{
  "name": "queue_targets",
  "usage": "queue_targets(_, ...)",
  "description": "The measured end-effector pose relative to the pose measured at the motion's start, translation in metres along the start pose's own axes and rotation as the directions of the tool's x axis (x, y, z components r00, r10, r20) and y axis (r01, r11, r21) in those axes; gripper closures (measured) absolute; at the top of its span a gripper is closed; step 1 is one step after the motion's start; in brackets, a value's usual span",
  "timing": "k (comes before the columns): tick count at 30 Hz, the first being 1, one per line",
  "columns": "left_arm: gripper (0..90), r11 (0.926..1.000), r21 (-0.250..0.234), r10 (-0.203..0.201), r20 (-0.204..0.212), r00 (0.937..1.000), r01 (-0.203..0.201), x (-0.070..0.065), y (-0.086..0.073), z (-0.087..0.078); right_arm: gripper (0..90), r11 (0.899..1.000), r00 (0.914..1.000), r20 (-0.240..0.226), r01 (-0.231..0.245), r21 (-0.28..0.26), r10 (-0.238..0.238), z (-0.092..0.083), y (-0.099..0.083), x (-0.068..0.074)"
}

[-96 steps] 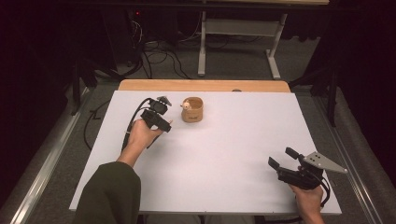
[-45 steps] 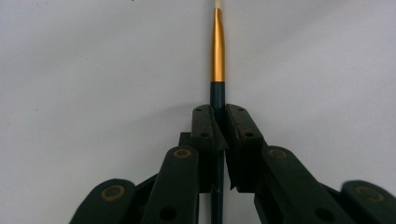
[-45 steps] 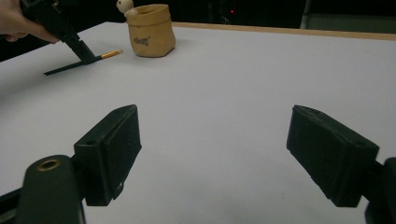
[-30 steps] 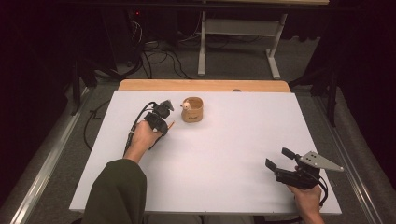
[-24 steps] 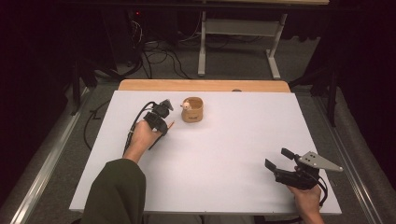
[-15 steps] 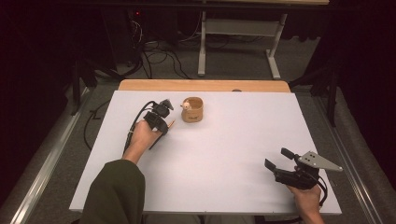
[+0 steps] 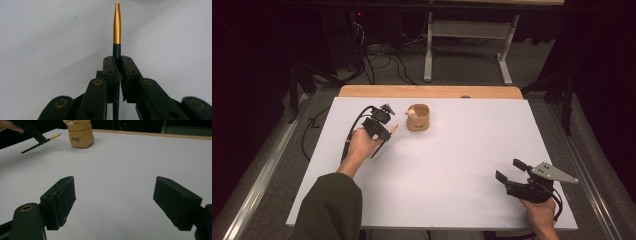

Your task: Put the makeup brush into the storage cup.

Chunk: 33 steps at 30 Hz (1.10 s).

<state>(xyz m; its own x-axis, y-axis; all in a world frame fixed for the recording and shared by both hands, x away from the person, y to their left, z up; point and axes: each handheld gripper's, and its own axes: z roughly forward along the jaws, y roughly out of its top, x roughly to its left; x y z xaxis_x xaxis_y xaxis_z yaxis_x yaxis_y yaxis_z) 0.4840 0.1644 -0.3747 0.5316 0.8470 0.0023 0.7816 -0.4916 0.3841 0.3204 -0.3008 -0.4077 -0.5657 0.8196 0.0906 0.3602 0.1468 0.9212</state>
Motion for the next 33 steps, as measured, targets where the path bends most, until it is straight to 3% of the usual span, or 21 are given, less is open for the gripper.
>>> queue_targets(11,82.6,0.9972,-0.075,0.007,0.008,0.9999,-0.007,-0.003,-0.004,-0.016,19.9,1.0,1.0,-0.002,0.001,0.005,-0.001,0.001,0.0,0.0)
queue_targets(22,82.6,0.9851,-0.171,0.015,0.015,0.9998,-0.013,-0.006,-0.012,-0.032,20.1,1.0,1.0,-0.001,0.005,0.01,-0.005,0.002,0.0,0.001)
queue_targets(33,82.6,0.9755,-0.219,0.025,0.028,0.9993,-0.018,-0.011,-0.017,-0.04,20.1,1.0,1.0,-0.002,0.006,0.008,-0.006,0.001,0.0,0.001)
